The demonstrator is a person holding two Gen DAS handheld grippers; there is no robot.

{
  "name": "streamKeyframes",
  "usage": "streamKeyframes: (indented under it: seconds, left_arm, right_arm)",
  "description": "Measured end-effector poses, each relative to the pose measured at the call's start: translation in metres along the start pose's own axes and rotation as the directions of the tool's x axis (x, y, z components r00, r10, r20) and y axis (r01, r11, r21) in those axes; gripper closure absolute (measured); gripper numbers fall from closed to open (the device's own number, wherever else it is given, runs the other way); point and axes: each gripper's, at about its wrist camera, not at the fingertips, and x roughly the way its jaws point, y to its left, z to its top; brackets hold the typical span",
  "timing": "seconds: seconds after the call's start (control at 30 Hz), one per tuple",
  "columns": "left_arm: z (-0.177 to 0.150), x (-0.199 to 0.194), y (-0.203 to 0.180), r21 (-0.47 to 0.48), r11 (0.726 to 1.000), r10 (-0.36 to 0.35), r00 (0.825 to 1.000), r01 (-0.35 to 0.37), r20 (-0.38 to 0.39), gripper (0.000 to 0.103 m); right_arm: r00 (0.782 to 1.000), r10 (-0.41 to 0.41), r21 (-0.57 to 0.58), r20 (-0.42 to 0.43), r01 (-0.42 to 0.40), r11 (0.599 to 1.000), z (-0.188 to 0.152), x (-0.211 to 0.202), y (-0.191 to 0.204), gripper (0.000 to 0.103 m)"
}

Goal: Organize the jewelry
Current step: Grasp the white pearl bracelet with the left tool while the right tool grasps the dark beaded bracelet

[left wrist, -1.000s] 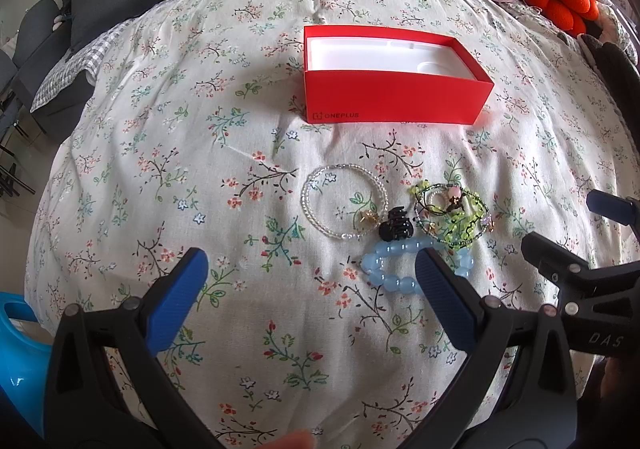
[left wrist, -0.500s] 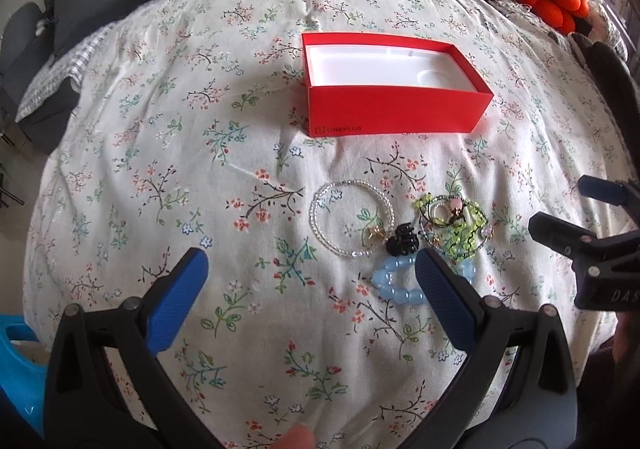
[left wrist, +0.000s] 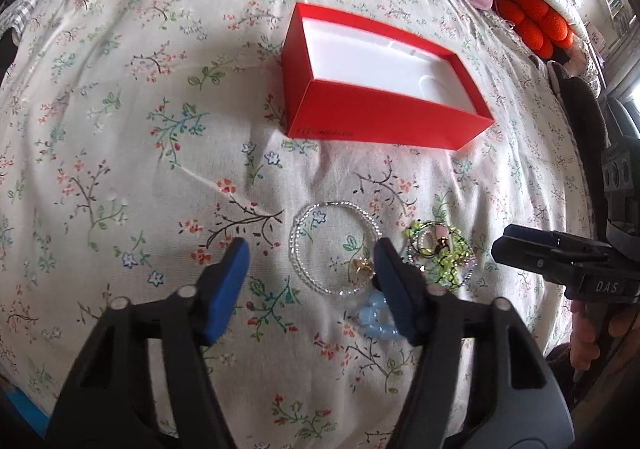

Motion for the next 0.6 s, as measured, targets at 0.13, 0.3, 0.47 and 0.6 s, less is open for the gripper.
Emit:
streamKeyframes:
  seconds: [0.13,0.3,0.47,0.6]
  left_arm:
    - [0.0,0.01,0.002,-0.007,1.0,0.026,1.0,-0.026,-0.015,0.049]
    - [0.004,0.013,0.002,-0.005,0.998,0.062,0.998,-0.062,-0.01,0.056]
    - [0.006,0.017,0.0,0.021,0.993,0.115,0.993,-0.115,-0.004,0.063]
    - [0.006,0.021,-0.006,0.067,0.981,0.182,0.983,-0.183,0.009,0.08]
  right_arm:
    - [0.999,0.029,0.003,-0.03,-0.029,1.0,-0.001,0.013,0.003,0.047]
    - [0.997,0.052,0.002,-0.05,-0.052,0.999,-0.001,0.023,0.008,0.067]
    - [0.996,0.065,-0.019,-0.067,-0.067,0.998,-0.002,0.028,0.015,0.08]
    - [0.996,0.051,-0.041,-0.071,-0.054,0.998,-0.001,0.036,0.023,0.091]
